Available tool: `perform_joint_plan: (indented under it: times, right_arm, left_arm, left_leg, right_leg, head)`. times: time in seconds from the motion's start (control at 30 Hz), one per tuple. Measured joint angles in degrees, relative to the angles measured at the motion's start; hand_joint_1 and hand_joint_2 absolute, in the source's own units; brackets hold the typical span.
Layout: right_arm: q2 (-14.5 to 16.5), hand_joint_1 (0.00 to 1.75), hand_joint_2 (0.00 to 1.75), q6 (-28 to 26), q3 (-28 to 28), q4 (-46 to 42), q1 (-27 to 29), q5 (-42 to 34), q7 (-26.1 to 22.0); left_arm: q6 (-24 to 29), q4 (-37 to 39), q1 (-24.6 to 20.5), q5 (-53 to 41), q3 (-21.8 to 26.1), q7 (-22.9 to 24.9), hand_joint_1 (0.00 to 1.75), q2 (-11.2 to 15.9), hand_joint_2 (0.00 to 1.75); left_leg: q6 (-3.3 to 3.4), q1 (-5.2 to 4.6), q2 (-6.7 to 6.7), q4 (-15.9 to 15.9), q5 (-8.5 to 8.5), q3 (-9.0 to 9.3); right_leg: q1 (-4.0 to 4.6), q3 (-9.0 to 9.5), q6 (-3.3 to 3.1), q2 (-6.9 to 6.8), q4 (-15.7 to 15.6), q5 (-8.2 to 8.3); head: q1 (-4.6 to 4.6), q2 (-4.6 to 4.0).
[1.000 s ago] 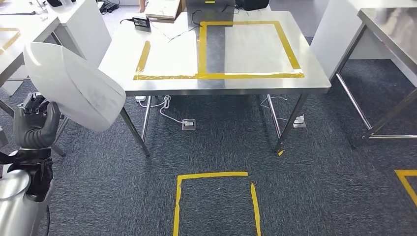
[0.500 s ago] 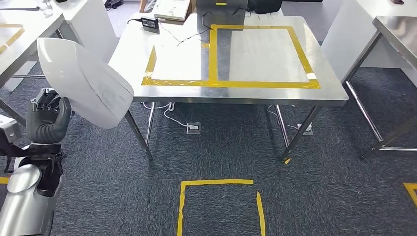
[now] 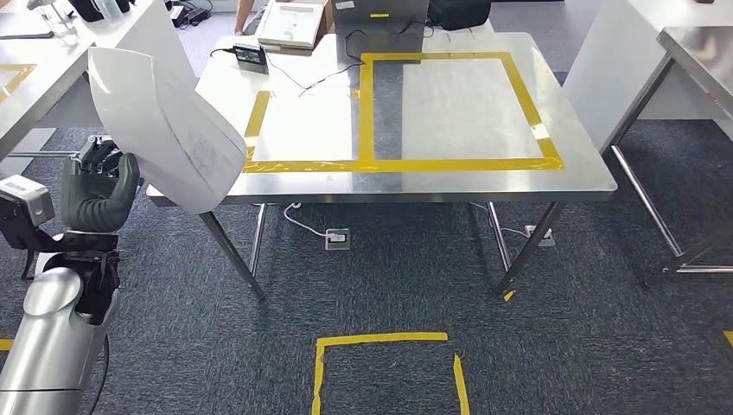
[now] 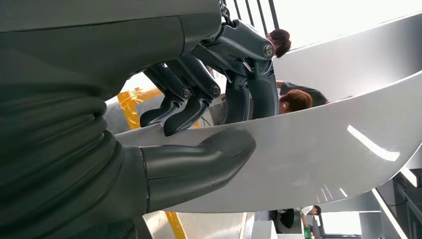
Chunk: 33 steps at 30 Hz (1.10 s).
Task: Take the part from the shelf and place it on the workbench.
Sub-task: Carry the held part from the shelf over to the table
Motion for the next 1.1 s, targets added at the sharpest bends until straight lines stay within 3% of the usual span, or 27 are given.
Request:
perform_joint_plan:
  times: [0.03,0.1,0.17,0.23,0.3,0.33,0.37,0.4,0.47,0.53,0.67,0.73,0.8,0.83,0.87,0.9,0.97,1.0,1.03,1.1]
  right_arm:
    - [0.0,0.0,0.0,0.0,0.0,0.0,0.0,0.0,0.0]
    - [0.0,0.0,0.0,0.0,0.0,0.0,-0.1,0.1,0.0]
    - [0.0,0.0,0.0,0.0,0.0,0.0,-0.2,0.2,0.0]
    - [0.0,0.0,0.0,0.1,0.0,0.1,-0.4,0.3,-0.1]
    - [0.0,0.0,0.0,0.3,0.0,0.1,-0.3,0.5,0.1]
    - [0.0,0.0,0.0,0.4,0.0,0.1,-0.2,0.6,0.1]
    - [0.0,0.0,0.0,0.5,0.0,0.1,-0.1,0.6,0.2]
    - [-0.1,0.0,0.0,0.6,0.0,0.1,0.0,0.6,0.2]
    - [-0.2,0.0,0.0,0.7,0.0,0.1,0.1,0.7,0.3]
    - [-0.3,0.0,0.0,0.7,0.0,0.1,0.1,0.8,0.3]
    - [-0.3,0.0,0.0,0.7,0.0,0.2,0.2,1.0,0.3]
    - [-0.4,0.0,0.0,0.7,0.0,0.2,0.1,1.1,0.3]
    - [-0.4,0.0,0.0,0.7,0.0,0.2,0.0,1.2,0.3]
    - [-0.4,0.0,0.0,0.7,0.0,0.2,0.0,1.2,0.4]
    - [-0.4,0.0,0.0,0.7,0.0,0.2,0.0,1.3,0.4]
    - [-0.4,0.0,0.0,0.7,0.0,0.2,0.0,1.3,0.4]
    - [-0.4,0.0,0.0,0.7,0.0,0.2,0.0,1.3,0.4]
    - [-0.4,0.0,0.0,0.7,0.0,0.2,-0.1,1.3,0.4]
    - [-0.4,0.0,0.0,0.7,0.0,0.2,-0.1,1.3,0.4]
    - [-0.4,0.0,0.0,0.7,0.0,0.2,-0.2,1.3,0.5]
  left_arm:
    - [0.0,0.3,-0.2,0.0,-0.1,0.0,1.75,0.0,1.75]
    - [0.0,0.8,-0.6,-0.1,-0.2,0.0,1.75,0.0,1.75]
    - [0.0,1.1,-1.0,-0.4,-0.2,0.0,1.75,-0.1,1.75]
    - [0.1,1.7,-1.4,-1.0,-0.3,-0.1,1.75,-0.1,1.75]
    - [0.2,2.4,-1.6,-1.4,-0.6,-0.2,1.75,-0.1,1.75]
    - [0.2,2.8,-1.6,-1.5,-0.8,-0.3,1.75,-0.1,1.75]
    - [0.2,3.2,-1.6,-1.7,-1.0,-0.4,1.75,-0.1,1.75]
    - [0.2,3.6,-1.6,-1.8,-1.3,-0.4,1.75,-0.1,1.75]
    - [0.2,4.2,-1.7,-2.0,-1.7,-0.5,1.75,-0.1,1.75]
    - [0.2,4.9,-1.9,-2.2,-2.0,-0.6,1.75,-0.1,1.75]
    - [0.2,5.7,-2.1,-2.4,-2.8,-0.6,1.75,-0.1,1.75]
    - [0.2,5.9,-2.2,-2.5,-3.1,-0.7,1.75,-0.1,1.75]
    - [0.2,6.3,-2.1,-2.6,-3.5,-0.7,1.75,-0.1,1.75]
    - [0.2,6.4,-2.0,-2.6,-3.7,-0.7,1.75,-0.1,1.75]
    - [0.2,6.6,-1.9,-2.6,-3.9,-0.7,1.75,-0.1,1.75]
    - [0.2,6.7,-1.9,-2.7,-4.0,-0.7,1.75,-0.1,1.75]
    - [0.2,6.9,-2.0,-2.8,-4.3,-0.6,1.75,-0.1,1.75]
    - [0.2,7.0,-2.1,-3.0,-4.5,-0.6,1.75,-0.1,1.75]
    - [0.2,7.1,-2.2,-3.1,-4.7,-0.5,1.75,-0.1,1.75]
    - [0.2,7.3,-2.3,-3.4,-5.2,-0.4,1.75,-0.1,1.75]
  left_leg:
    - [0.38,-0.16,0.01,-1.2,0.79,0.32]
    - [1.24,-0.25,-0.03,-1.6,0.39,0.89]
    - [2.01,-0.05,-0.06,-2.0,0.09,1.77]
    - [2.57,0.07,-0.03,-2.3,-0.56,2.63]
    - [2.79,0.05,-0.04,-2.3,-1.47,3.4]
    - [2.78,0.04,-0.11,-2.3,-1.98,3.94]
    - [2.72,0.03,-0.18,-2.2,-2.55,4.63]
    - [2.61,0.04,-0.23,-2.2,-3.15,5.42]
    - [2.23,-0.01,-0.26,-2.2,-4.4,6.96]
    - [1.62,-0.14,-0.34,-2.1,-5.4,7.69]
    - [0.36,-0.12,-0.39,-0.3,-5.87,7.59]
    - [-0.1,0.04,-0.21,4.9,-6.79,4.64]
    - [-0.52,0.22,-0.13,11.5,-9.16,0.1]
    - [-0.69,0.31,-0.09,13.3,-9.95,-1.69]
    - [-0.78,0.4,-0.06,13.5,-9.7,-2.69]
    - [-0.79,0.46,-0.03,11.8,-8.1,-2.71]
    - [-0.57,0.49,0.05,4.8,-2.5,-0.89]
    - [-0.36,0.39,0.12,1.6,-1.06,0.03]
    - [-0.03,0.3,0.18,-0.5,-0.18,0.74]
    - [0.82,0.15,0.17,-1.5,-0.78,1.3]
  right_leg:
    - [0.02,0.26,0.37,0.03,0.0,-0.42]
    - [0.1,0.63,1.08,0.07,0.2,-0.63]
    - [0.05,-0.2,1.54,-0.05,2.3,-0.46]
    - [-0.13,-3.77,1.89,-0.2,7.9,-1.48]
    - [-0.22,-8.69,2.29,-0.23,13.9,-3.9]
    - [-0.25,-10.49,2.49,-0.24,15.4,-4.53]
    - [-0.27,-11.47,2.63,-0.24,15.0,-3.98]
    - [-0.28,-11.53,2.67,-0.25,12.8,-2.11]
    - [-0.21,-10.12,2.35,-0.29,5.6,3.68]
    - [0.05,-9.07,1.7,-0.37,1.1,6.59]
    - [0.07,-7.59,0.14,-0.44,0.1,6.19]
    - [-0.15,-6.43,-0.53,-0.4,-0.2,5.62]
    - [-0.2,-5.51,-0.76,-0.33,-0.2,4.76]
    - [-0.2,-4.99,-0.74,-0.29,-0.2,4.3]
    - [-0.21,-4.38,-0.67,-0.25,-0.2,3.8]
    - [-0.23,-3.68,-0.56,-0.21,-0.2,3.28]
    - [-0.27,-2.32,-0.16,-0.18,-0.1,2.13]
    - [-0.25,-1.86,0.13,-0.13,0.0,1.62]
    - [-0.19,-1.64,0.49,-0.11,0.1,1.17]
    - [-0.04,-1.29,1.18,-0.12,0.2,0.66]
  head:
    - [-0.01,0.0]
    - [-0.05,0.0]
    - [0.01,0.0]
    - [0.11,0.0]
    - [0.13,0.0]
    - [0.14,0.0]
    - [0.14,0.0]
    - [0.15,0.0]
    - [0.13,0.0]
    - [0.12,0.0]
    - [0.1,0.0]
    - [-0.02,0.0]
    - [-0.07,0.0]
    - [-0.07,0.0]
    - [-0.07,0.0]
    - [-0.07,0.0]
    - [-0.07,0.0]
    - [-0.11,0.0]
    - [-0.11,0.0]
    - [-0.14,0.0]
